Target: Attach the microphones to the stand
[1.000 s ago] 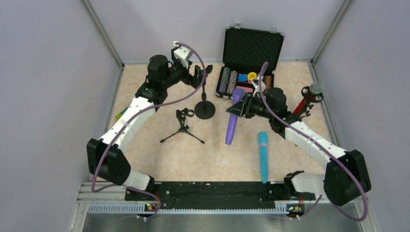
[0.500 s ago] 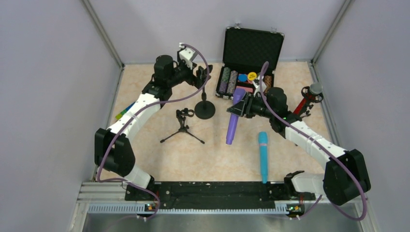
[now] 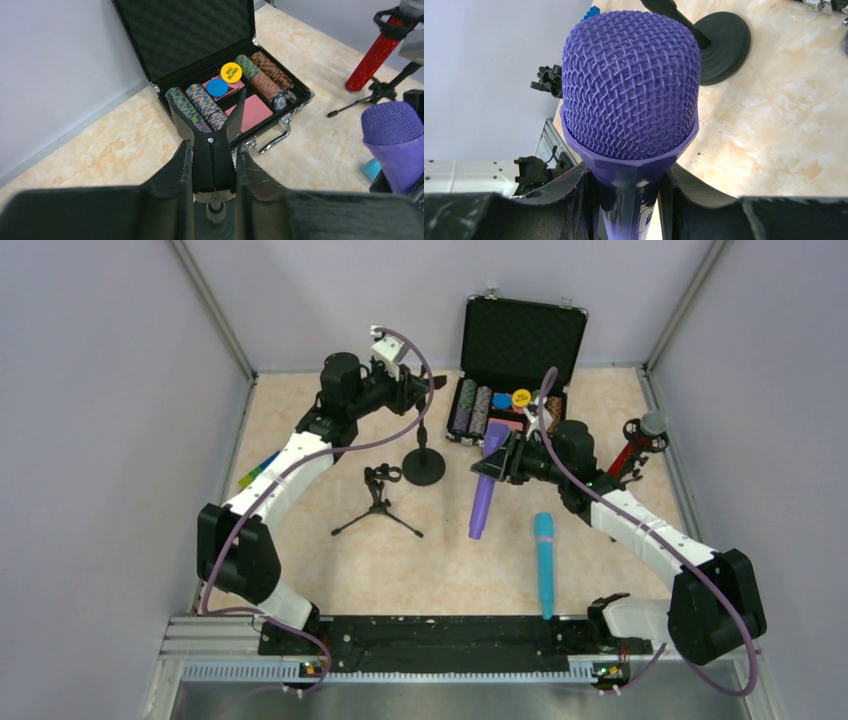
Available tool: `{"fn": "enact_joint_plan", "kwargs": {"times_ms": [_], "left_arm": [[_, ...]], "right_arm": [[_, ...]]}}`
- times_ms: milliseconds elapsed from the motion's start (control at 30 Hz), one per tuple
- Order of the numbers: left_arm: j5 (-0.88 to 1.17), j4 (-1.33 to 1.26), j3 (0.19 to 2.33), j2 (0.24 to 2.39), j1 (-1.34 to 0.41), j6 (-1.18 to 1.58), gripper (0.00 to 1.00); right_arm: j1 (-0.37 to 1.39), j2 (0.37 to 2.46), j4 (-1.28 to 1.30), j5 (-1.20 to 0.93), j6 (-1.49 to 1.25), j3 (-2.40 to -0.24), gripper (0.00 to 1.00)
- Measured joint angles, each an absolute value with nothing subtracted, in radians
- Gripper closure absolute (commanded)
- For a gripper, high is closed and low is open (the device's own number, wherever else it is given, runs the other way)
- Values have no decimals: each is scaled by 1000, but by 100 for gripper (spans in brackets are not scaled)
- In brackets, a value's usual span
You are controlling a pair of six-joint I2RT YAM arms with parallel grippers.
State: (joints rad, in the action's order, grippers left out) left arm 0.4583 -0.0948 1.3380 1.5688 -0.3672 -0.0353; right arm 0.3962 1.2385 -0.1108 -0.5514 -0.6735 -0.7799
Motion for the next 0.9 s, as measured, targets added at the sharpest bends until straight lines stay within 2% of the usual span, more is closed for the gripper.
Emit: {"fn": "enact_joint_plan", "kwargs": {"times_ms": [467, 900], "left_arm": [[551, -139, 1319, 1570, -371, 56, 100], [738, -186, 1288, 1507, -481, 76, 100]], "right_arm": [[372, 1229, -73, -543, -667, -794, 100], [355, 1037, 43, -387, -534, -890, 100]]}}
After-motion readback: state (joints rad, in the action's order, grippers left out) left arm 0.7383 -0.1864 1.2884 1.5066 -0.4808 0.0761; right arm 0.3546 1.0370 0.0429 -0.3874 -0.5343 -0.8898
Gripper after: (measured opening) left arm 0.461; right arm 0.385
